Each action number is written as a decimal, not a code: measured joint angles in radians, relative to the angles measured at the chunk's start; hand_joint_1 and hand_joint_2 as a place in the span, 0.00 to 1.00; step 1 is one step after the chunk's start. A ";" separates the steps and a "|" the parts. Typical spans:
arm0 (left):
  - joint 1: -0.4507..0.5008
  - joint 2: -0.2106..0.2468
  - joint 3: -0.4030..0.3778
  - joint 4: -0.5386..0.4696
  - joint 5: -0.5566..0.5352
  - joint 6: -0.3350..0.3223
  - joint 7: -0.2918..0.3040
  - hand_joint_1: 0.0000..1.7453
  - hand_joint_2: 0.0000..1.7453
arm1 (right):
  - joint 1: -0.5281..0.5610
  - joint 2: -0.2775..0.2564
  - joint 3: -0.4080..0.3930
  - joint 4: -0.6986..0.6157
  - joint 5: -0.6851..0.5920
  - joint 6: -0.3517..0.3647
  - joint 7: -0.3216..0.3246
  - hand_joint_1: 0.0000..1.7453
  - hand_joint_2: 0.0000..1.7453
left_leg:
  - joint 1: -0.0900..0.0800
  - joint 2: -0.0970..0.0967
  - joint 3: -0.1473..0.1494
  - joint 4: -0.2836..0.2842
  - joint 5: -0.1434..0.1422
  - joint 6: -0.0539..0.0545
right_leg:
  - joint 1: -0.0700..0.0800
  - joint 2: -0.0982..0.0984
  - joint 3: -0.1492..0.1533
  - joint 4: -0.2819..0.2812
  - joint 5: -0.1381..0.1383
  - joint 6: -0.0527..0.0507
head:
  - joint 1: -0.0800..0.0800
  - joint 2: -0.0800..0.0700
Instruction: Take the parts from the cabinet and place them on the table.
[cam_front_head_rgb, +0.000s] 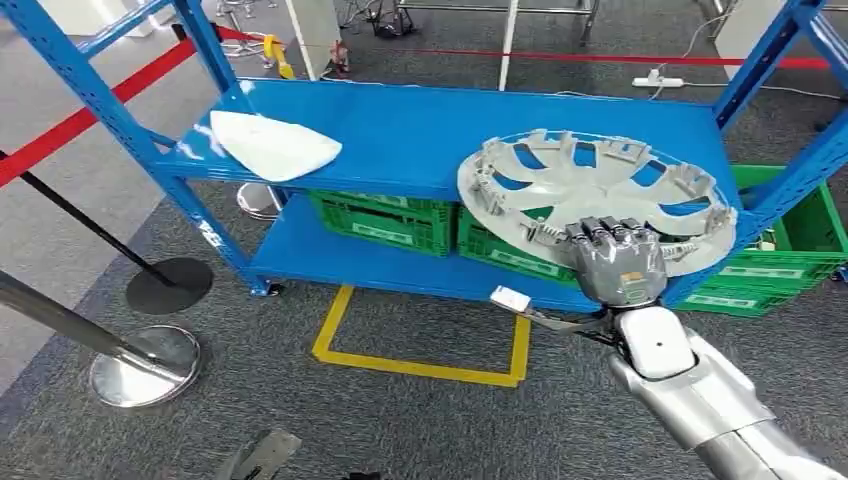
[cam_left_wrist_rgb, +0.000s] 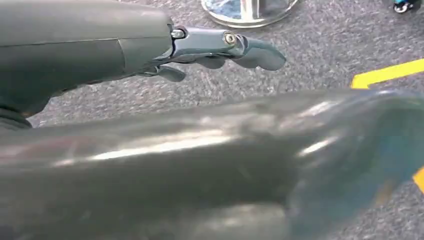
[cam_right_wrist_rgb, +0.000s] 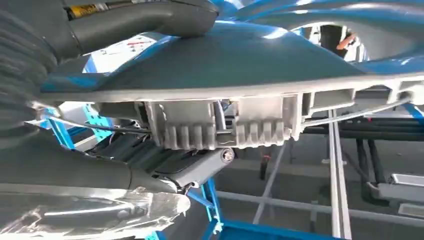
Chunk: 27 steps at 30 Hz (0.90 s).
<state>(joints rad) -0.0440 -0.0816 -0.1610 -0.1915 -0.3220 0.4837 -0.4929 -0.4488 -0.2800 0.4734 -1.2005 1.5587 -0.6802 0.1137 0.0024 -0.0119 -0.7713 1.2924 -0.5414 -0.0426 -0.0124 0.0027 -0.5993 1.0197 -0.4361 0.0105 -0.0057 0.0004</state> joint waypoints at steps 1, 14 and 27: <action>0.000 0.000 0.000 0.000 0.000 0.000 0.000 0.00 0.00 | 0.001 0.000 -0.001 0.000 0.000 0.000 -0.005 1.00 1.00 | 0.001 0.000 0.009 0.017 0.017 -0.001 | 0.000 -0.001 -0.014 0.001 0.010 0.003 | 0.000 0.000; -0.009 -0.002 0.001 0.000 -0.012 0.021 0.011 0.00 0.00 | 0.004 0.003 -0.024 0.004 -0.029 0.000 -0.061 1.00 1.00 | -0.003 0.000 0.199 -0.316 0.108 0.069 | -0.002 0.000 -0.158 0.224 -0.092 0.056 | 0.005 0.000; -0.005 0.003 0.001 0.000 -0.020 0.024 0.023 0.00 0.00 | -0.020 -0.002 -0.001 0.008 0.002 0.000 0.053 1.00 1.00 | -0.014 -0.004 0.115 -0.256 0.116 0.020 | 0.002 -0.018 0.049 -0.022 -0.020 -0.003 | -0.007 0.000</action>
<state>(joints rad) -0.0490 -0.0786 -0.1602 -0.1915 -0.3418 0.5077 -0.4704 -0.4684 -0.2819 0.4727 -1.1925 1.5606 -0.6798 0.1671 -0.0114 -0.0157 -0.6562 1.0365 -0.4259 -0.0225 -0.0105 -0.0157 -0.5502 0.9977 -0.4559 0.0078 -0.0130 0.0004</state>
